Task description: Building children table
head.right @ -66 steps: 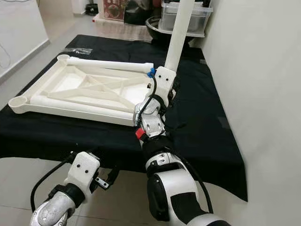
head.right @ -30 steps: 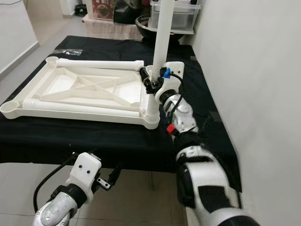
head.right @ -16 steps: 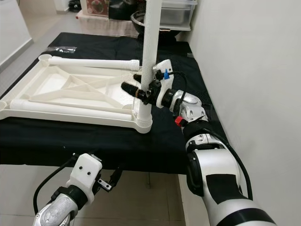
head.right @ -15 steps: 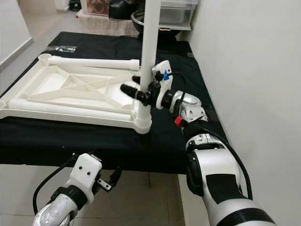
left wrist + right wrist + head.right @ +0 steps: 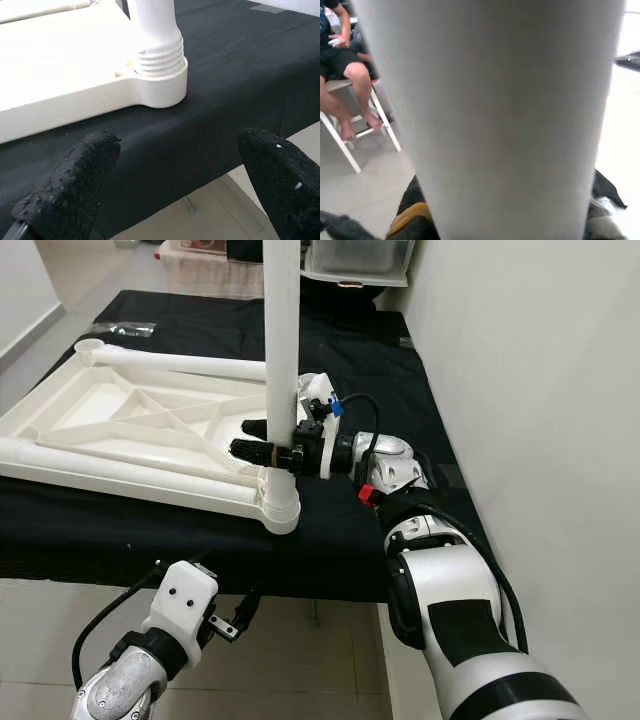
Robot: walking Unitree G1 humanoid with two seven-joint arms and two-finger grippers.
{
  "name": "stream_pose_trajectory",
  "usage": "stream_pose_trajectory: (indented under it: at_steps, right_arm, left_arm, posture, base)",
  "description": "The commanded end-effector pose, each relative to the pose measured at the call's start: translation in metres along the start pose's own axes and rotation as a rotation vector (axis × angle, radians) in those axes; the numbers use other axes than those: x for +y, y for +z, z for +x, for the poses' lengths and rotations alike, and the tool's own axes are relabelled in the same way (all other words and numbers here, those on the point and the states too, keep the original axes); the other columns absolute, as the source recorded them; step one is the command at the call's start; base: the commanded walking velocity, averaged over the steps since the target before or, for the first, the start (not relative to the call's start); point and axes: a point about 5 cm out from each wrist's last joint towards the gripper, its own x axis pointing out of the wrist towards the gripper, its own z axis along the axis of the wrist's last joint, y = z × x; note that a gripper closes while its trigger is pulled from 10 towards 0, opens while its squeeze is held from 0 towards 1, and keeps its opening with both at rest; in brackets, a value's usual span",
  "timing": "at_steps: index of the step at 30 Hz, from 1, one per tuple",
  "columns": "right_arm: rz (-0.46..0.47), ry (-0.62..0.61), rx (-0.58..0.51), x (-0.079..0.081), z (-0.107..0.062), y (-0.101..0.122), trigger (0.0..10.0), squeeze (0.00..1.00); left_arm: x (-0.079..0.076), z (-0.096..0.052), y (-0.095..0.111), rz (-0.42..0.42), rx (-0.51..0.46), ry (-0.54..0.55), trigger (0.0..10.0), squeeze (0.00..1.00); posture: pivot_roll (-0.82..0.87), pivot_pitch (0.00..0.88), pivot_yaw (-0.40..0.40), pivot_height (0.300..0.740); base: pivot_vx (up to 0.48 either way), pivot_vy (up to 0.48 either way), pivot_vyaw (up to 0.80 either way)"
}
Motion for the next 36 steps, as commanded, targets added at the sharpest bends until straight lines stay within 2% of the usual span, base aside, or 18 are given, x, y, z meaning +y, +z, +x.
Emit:
stream_pose_trajectory:
  at_steps: [1,4,5,8,10,12,13,17,19,25,26,28,29,30,31,34,35,36]
  right_arm:
    - [0.013,-0.031,-0.032,0.000,0.004,-0.002,0.0,0.00]
    - [0.003,-0.114,-0.050,-0.003,0.002,-0.003,0.0,0.00]
    - [0.002,-0.304,-0.044,-0.011,-0.001,-0.007,0.0,0.00]
    - [-0.008,-0.606,-0.019,-0.024,-0.012,-0.013,0.0,0.00]
    - [-0.009,-0.686,-0.026,-0.026,-0.015,-0.015,0.0,0.00]
    - [-0.002,-0.950,-0.002,-0.034,-0.028,-0.022,0.0,0.00]
    - [-0.002,-0.950,-0.002,-0.034,-0.028,-0.022,0.0,0.00]
    - [0.030,-1.252,0.034,-0.037,-0.044,-0.032,0.0,0.00]
    - [0.083,-1.485,-0.001,-0.030,-0.047,-0.038,0.0,0.00]
    - [0.169,-1.645,-0.051,-0.015,-0.034,-0.046,0.0,0.00]
    - [0.169,-1.638,-0.061,-0.012,-0.027,-0.047,2.3,0.00]
    - [0.169,-1.638,-0.061,-0.012,-0.027,-0.047,2.3,0.00]
    - [0.173,-1.626,-0.093,-0.010,-0.019,-0.045,10.0,0.00]
    - [0.151,-1.581,-0.153,-0.008,-0.011,-0.038,10.0,0.00]
    - [0.106,-1.533,-0.204,-0.007,-0.006,-0.028,10.0,1.00]
    - [0.053,-1.503,-0.253,-0.004,-0.005,-0.013,10.0,1.00]
    - [0.025,-1.475,-0.282,-0.006,-0.010,-0.006,10.0,0.00]
    - [0.025,-1.475,-0.282,-0.006,-0.010,-0.006,10.0,0.00]
  left_arm:
    - [-0.001,-0.001,0.000,-0.002,0.005,0.006,10.0,0.00]
    - [-0.001,0.000,0.000,-0.001,0.006,0.005,10.0,0.00]
    - [-0.001,0.001,-0.001,-0.001,0.006,0.004,10.0,0.00]
    - [0.000,0.001,-0.003,0.000,0.009,0.004,10.0,0.00]
    - [0.000,0.001,-0.003,0.000,0.009,0.004,10.0,0.00]
    - [0.001,0.001,-0.004,0.000,0.010,0.003,10.0,0.00]
    - [0.001,0.001,-0.004,0.000,0.010,0.003,10.0,0.00]
    - [0.002,0.001,-0.006,0.001,0.014,0.000,10.0,0.00]
    - [0.002,0.001,-0.008,0.006,0.017,-0.004,10.0,0.00]
    - [0.001,0.000,-0.009,0.010,0.021,-0.006,10.0,0.00]
    - [0.001,0.000,-0.009,0.011,0.021,-0.006,10.0,0.00]
    - [0.001,0.000,-0.009,0.011,0.021,-0.006,10.0,0.00]
    - [0.001,0.001,-0.009,0.011,0.021,-0.006,10.0,0.00]
    - [0.000,0.001,-0.009,0.011,0.021,-0.007,10.0,0.00]
    - [0.000,0.001,-0.009,0.011,0.020,-0.009,10.0,0.00]
    - [0.000,0.001,-0.009,0.010,0.017,-0.013,10.0,0.00]
    - [0.000,0.002,-0.009,0.009,0.016,-0.014,10.0,0.00]
    - [0.000,0.002,-0.009,0.009,0.016,-0.014,10.0,0.00]
  posture:
    - [0.17,0.101,-0.130,0.740]
    - [0.17,0.096,-0.128,0.740]
    - [0.16,0.092,-0.127,0.740]
    - [0.16,0.085,-0.125,0.740]
    - [0.16,0.078,-0.121,0.740]
    - [0.15,0.069,-0.114,0.740]
    - [0.15,0.069,-0.114,0.740]
    - [0.15,0.061,-0.109,0.740]
    - [0.15,0.051,-0.109,0.740]
    - [0.16,0.041,-0.110,0.740]
    - [0.16,0.039,-0.111,0.740]
    - [0.16,0.039,-0.111,0.740]
    - [0.16,0.040,-0.107,0.740]
    - [0.16,0.041,-0.106,0.740]
    - [0.15,0.041,-0.107,0.740]
    - [0.15,0.040,-0.105,0.740]
    - [0.14,0.040,-0.107,0.740]
    - [0.14,0.040,-0.107,0.740]
  base:
    - [0.000,0.000,0.00]
    - [0.000,0.000,0.00]
    - [0.000,0.000,0.00]
    - [0.000,0.000,0.00]
    - [0.000,0.000,0.00]
    - [0.000,0.000,0.00]
    - [0.000,0.000,0.00]
    - [0.000,0.000,0.00]
    - [0.000,0.000,0.00]
    - [0.000,0.000,0.00]
    - [0.000,0.000,0.00]
    - [0.000,0.000,0.00]
    - [0.000,0.000,0.00]
    - [0.000,0.000,0.00]
    - [0.000,0.000,0.00]
    - [0.000,0.000,0.00]
    - [0.000,0.000,0.00]
    - [0.000,0.000,0.00]
